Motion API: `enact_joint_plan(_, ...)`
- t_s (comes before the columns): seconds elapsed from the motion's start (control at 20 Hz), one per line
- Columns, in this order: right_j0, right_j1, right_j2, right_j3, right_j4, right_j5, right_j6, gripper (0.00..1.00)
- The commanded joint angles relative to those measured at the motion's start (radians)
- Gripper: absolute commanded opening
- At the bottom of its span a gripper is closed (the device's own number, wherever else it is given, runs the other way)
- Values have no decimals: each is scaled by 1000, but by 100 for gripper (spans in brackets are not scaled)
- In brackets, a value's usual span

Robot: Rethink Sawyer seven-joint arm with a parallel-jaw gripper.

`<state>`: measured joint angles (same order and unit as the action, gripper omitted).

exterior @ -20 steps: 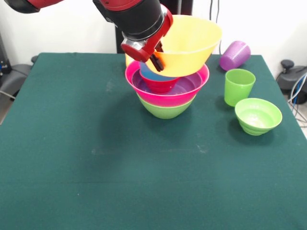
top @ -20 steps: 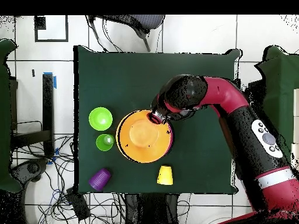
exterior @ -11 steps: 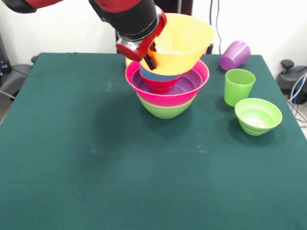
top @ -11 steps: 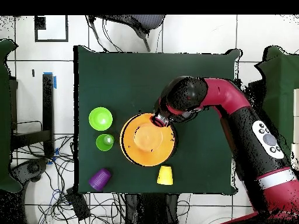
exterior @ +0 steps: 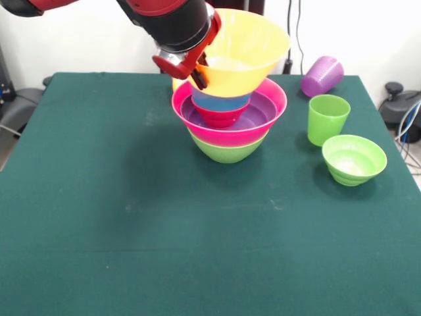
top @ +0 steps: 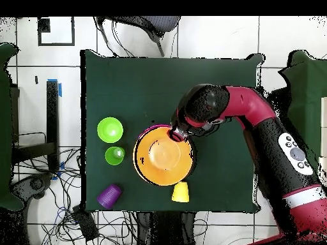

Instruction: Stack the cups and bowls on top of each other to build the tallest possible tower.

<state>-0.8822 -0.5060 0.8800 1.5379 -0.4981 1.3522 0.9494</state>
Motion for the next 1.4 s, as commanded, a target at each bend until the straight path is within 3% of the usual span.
enact_joint_plan(0.05,-6,-16,-29,15,-83,88,-233,0)
enact_joint_plan(0.7,-37,14,-42,29,-169,88,-289,0)
enact_joint_plan(1.4,-37,-27,18,90,-56,65,-158,0)
